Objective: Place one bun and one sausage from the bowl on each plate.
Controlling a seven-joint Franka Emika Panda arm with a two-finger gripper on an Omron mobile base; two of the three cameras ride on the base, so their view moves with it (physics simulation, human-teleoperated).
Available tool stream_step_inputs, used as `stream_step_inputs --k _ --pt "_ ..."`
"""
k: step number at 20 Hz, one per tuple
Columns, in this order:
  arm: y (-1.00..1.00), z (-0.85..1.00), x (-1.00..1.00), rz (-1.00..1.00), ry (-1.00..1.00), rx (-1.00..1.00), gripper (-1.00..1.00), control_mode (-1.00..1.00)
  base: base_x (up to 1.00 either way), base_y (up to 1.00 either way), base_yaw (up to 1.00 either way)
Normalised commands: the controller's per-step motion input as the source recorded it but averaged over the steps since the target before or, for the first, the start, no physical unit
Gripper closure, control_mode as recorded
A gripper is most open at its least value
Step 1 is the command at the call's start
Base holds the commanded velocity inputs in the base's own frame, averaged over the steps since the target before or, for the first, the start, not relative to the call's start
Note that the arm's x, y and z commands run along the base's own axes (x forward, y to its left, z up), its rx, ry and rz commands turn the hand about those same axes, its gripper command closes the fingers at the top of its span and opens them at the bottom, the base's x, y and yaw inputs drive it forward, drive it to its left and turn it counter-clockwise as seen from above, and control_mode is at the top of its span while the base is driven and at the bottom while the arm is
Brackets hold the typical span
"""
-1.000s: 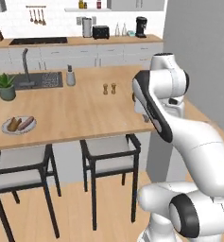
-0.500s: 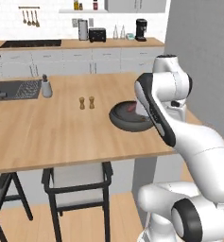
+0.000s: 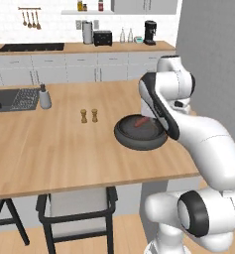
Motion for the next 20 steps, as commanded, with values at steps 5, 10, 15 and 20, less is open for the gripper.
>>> stream_step_inputs --k 5,10,15,20 --pt "-0.27 -0.52 1.00 -0.10 0.00 0.00 -1.00 -1.00 0.00 0.00 0.00" --pt "-0.12 -0.52 1.00 -0.05 0.00 0.00 -1.00 -1.00 0.00 0.00 0.00" --pt "0.00 -0.48 1.00 -0.02 0.00 0.00 -1.00 -1.00 0.00 0.00 0.00" --pt "-0.01 -0.52 1.00 0.00 0.00 0.00 -1.00 -1.00 0.00 0.00 0.00"
